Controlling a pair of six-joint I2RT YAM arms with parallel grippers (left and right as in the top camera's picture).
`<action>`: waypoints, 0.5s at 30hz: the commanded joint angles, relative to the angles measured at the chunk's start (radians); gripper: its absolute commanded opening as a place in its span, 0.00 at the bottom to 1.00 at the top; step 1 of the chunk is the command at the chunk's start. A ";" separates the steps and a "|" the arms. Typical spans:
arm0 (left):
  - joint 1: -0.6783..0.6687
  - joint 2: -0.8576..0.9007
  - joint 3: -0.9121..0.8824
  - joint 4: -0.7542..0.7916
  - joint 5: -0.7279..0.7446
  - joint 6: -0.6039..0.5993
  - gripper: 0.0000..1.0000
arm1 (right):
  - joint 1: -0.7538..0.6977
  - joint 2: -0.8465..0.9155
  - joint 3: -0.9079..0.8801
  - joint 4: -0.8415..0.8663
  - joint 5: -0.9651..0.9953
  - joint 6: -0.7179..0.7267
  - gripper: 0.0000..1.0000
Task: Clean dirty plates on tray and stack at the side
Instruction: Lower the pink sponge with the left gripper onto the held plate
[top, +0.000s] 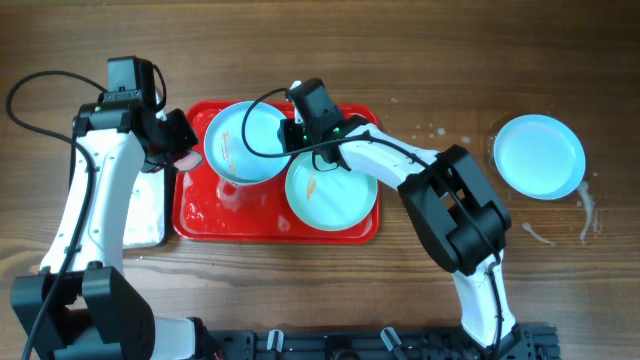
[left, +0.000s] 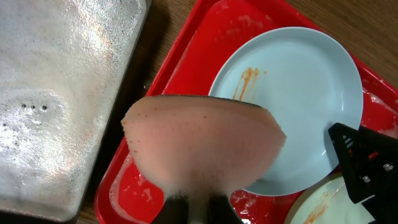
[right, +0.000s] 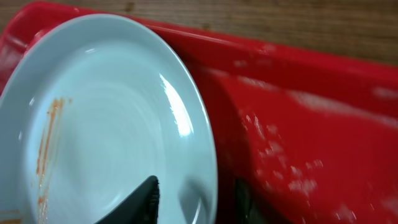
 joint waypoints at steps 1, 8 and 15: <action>0.000 0.008 -0.005 0.000 -0.017 0.001 0.04 | 0.036 0.035 0.014 0.015 -0.003 0.024 0.28; 0.000 0.008 -0.005 0.000 -0.016 0.000 0.04 | 0.089 0.035 0.055 -0.107 -0.003 0.120 0.06; 0.000 0.008 -0.005 0.000 -0.014 -0.003 0.04 | 0.090 0.035 0.055 -0.188 -0.030 0.184 0.04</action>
